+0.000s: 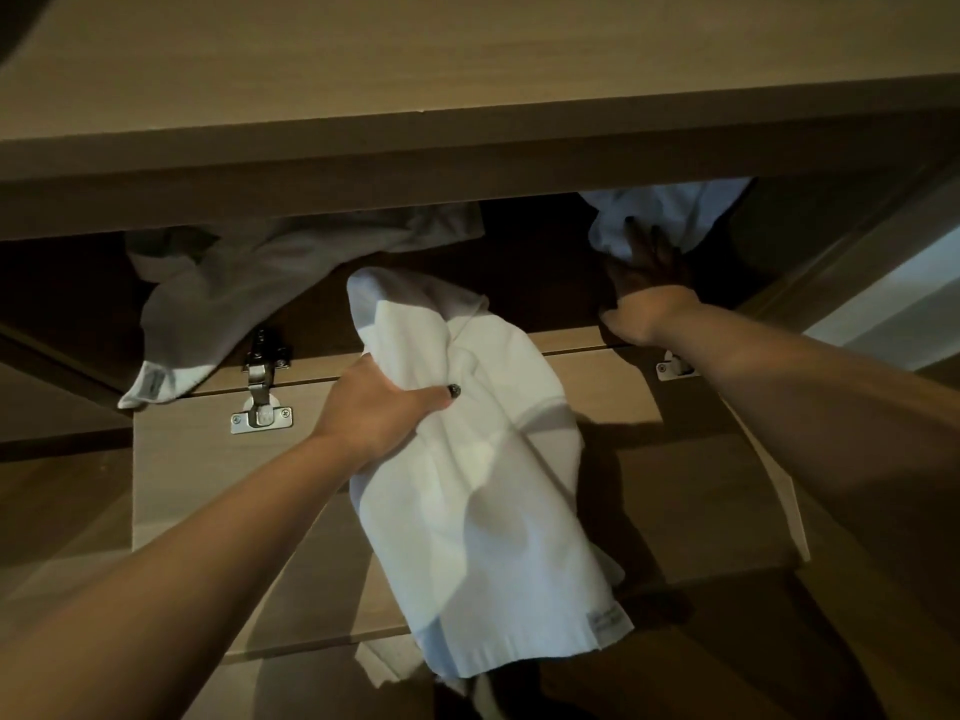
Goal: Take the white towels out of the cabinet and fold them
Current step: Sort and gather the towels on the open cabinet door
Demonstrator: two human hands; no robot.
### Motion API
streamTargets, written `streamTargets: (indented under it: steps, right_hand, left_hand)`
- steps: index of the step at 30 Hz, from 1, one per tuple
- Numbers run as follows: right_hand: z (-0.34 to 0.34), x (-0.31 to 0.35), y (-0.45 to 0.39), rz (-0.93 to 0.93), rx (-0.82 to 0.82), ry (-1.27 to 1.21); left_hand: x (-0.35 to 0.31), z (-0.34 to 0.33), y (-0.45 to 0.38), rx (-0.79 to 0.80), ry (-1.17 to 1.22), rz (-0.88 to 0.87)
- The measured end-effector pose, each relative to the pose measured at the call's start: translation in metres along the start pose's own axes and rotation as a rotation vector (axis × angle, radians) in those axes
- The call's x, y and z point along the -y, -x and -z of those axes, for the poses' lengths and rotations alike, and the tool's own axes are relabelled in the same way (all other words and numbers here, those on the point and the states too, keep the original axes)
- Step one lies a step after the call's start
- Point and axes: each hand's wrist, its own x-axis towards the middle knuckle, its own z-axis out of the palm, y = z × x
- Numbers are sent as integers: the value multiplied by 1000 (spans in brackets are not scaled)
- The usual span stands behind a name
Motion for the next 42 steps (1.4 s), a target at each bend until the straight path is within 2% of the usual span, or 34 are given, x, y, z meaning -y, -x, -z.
streamTargets:
  steps: [5, 9, 12, 14, 16, 18, 20, 22, 25, 27, 29, 31, 35, 38, 42]
  right_hand:
    - [4, 4, 3, -79, -58, -104]
    - [10, 21, 49, 86, -242, -233]
    - [13, 39, 107, 341, -460, -429]
    - [19, 47, 138, 473, -688, -526]
    - [30, 48, 151, 476, -860, -628]
    - [42, 46, 153, 426, -949, -740]
    - [45, 43, 148, 427, -864, -752]
    - [40, 38, 133, 331, -586, -683]
    - [26, 37, 105, 15, -155, -571]
    - [19, 38, 90, -69, 40, -566]
    - [16, 37, 79, -61, 144, -597]
    - [12, 35, 72, -44, 101, -565]
    - [-1, 36, 74, -8, -110, -448]
    - [5, 37, 86, -59, -139, -507]
    - [46, 36, 120, -132, -89, -682]
  left_hand:
    - [1, 1, 0, 25, 18, -9]
    - [0, 2, 2, 32, 32, -18]
    - [-1, 2, 6, 27, 33, 2]
    - [-1, 2, 7, 21, 48, 17]
    - [-1, 2, 9, 23, 52, 18]
    - [-2, 2, 10, 24, 58, 24]
    - [-3, 2, 11, 19, 63, 33]
    - [-3, 2, 12, 15, 66, 35]
    - [-3, 1, 15, 9, 61, 37]
    - [-2, 1, 16, 14, 46, 41]
    - [-1, 1, 18, 18, 43, 54]
    - [-2, 1, 18, 16, 67, 70]
    - [-4, 0, 21, -6, 105, 94]
    - [-12, 1, 33, -49, 100, 93]
    - [-51, 16, 67, -106, 88, 96]
